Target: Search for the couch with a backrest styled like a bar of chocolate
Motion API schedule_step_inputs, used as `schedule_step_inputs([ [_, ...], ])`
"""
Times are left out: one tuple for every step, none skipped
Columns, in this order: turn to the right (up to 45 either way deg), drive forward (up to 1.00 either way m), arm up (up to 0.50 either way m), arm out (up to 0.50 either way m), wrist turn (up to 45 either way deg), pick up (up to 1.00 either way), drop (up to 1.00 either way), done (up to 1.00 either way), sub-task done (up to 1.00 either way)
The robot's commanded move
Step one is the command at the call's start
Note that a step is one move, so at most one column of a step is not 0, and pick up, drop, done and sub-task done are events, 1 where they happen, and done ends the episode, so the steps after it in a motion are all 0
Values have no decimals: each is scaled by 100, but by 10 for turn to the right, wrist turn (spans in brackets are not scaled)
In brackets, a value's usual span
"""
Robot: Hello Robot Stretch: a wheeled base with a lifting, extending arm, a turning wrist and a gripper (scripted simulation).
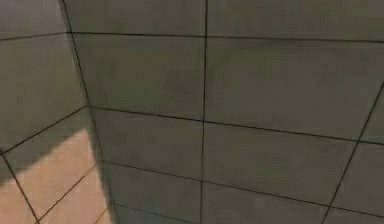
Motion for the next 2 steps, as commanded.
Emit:
schedule_step_inputs([
  [450, 0, 0, 0, 0, 0, 0, 0, 0],
  [450, 0, 0, 0, 0, 0, 0, 0, 0],
])
